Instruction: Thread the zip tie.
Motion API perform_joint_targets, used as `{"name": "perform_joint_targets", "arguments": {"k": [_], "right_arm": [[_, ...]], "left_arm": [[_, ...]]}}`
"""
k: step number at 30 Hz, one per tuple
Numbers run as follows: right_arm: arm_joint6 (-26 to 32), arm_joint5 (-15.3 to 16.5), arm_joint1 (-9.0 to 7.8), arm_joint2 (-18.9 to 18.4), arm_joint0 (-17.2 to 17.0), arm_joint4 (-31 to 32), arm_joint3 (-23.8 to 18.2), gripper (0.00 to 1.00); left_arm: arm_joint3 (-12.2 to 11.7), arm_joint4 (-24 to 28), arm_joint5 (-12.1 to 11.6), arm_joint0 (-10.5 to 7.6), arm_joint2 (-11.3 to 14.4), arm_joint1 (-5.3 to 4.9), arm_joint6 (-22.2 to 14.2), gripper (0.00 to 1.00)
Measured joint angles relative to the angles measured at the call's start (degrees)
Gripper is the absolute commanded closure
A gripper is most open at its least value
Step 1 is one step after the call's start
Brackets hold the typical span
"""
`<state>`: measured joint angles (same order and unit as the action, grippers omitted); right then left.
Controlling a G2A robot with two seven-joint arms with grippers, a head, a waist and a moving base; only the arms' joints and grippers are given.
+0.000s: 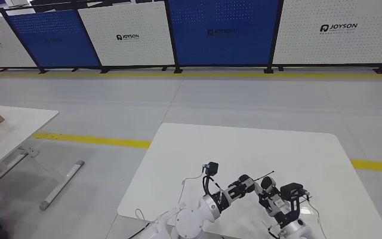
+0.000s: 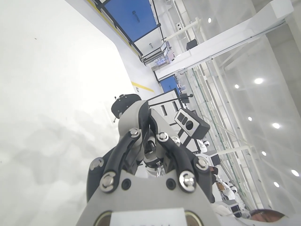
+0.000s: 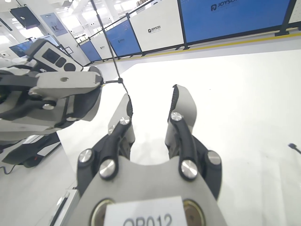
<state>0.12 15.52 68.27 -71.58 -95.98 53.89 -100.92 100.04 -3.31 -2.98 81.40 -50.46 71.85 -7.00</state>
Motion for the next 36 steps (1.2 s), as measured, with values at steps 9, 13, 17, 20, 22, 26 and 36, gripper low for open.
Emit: {"name": "perform_joint_targets", "arguments": {"k": [9, 13, 17, 20, 22, 26, 36], "right_arm": [[-0.2, 1.2, -0.04, -0.1, -0.2, 0.0, -0.3, 0.75], [-0.3, 1.3, -0.02, -0.1, -0.1, -0.1, -0.2, 0.75], [0.2, 1.4, 0.0, 0.1, 0.0, -0.1, -0.2, 0.75], [0.7, 1.6, 0.01, 0.1, 0.3, -0.4, 0.0, 0.77], [0.8, 1.8, 0.01, 0.2, 0.4, -0.5, 0.2, 0.81], [0.4, 2.2, 0.03, 0.2, 0.4, -0.6, 0.2, 0.93], [0.8, 2.3, -0.01, 0.0, 0.5, -0.5, 0.3, 1.0]], "left_arm": [[-0.4, -0.3, 0.5, -0.29, 0.4, 0.15, 0.0, 1.0], [-0.3, -0.6, 0.5, -0.24, 0.6, 0.17, -0.3, 1.0], [-0.6, -0.6, 0.5, -0.41, 0.7, 0.22, -0.4, 1.0], [-0.8, -0.7, 0.6, -0.56, 0.9, 0.3, -0.5, 1.0], [-1.0, -0.8, 0.7, -0.67, 1.1, 0.34, -0.5, 1.0], [-1.1, -0.9, 0.8, -0.83, 1.2, 0.41, -0.5, 1.0], [-1.3, -1.2, 0.7, -0.94, 1.4, 0.51, -0.4, 1.0]]}}
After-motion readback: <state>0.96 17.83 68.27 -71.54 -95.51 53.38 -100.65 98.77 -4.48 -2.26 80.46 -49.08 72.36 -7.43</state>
